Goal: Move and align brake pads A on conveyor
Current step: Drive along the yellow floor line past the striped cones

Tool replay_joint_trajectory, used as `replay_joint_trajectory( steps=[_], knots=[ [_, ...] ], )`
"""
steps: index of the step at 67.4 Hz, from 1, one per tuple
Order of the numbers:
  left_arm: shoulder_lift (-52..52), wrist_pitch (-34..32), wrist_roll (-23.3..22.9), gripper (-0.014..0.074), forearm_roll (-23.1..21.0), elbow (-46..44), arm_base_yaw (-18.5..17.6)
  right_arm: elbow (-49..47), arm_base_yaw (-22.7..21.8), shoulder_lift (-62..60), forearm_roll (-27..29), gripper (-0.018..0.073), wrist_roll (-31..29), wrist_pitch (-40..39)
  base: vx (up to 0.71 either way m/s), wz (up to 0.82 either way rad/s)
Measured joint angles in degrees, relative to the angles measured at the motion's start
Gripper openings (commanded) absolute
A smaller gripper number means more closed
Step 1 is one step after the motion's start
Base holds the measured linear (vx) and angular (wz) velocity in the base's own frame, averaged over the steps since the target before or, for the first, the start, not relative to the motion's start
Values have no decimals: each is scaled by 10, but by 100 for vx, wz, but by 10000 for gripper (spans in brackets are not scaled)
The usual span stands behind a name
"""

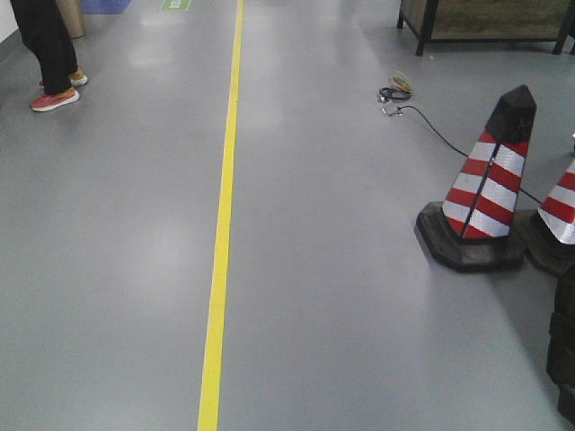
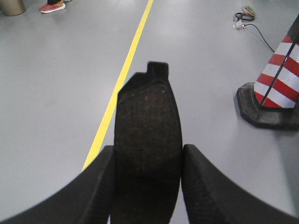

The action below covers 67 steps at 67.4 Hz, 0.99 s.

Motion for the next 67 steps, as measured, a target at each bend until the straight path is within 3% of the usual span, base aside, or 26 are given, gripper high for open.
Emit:
replay_joint_trajectory(
  steps=[67],
  knots=[
    [0,-1,0,-6,0,0,0,0,0,0,0,-4,0,0,64,-1]
  ],
)
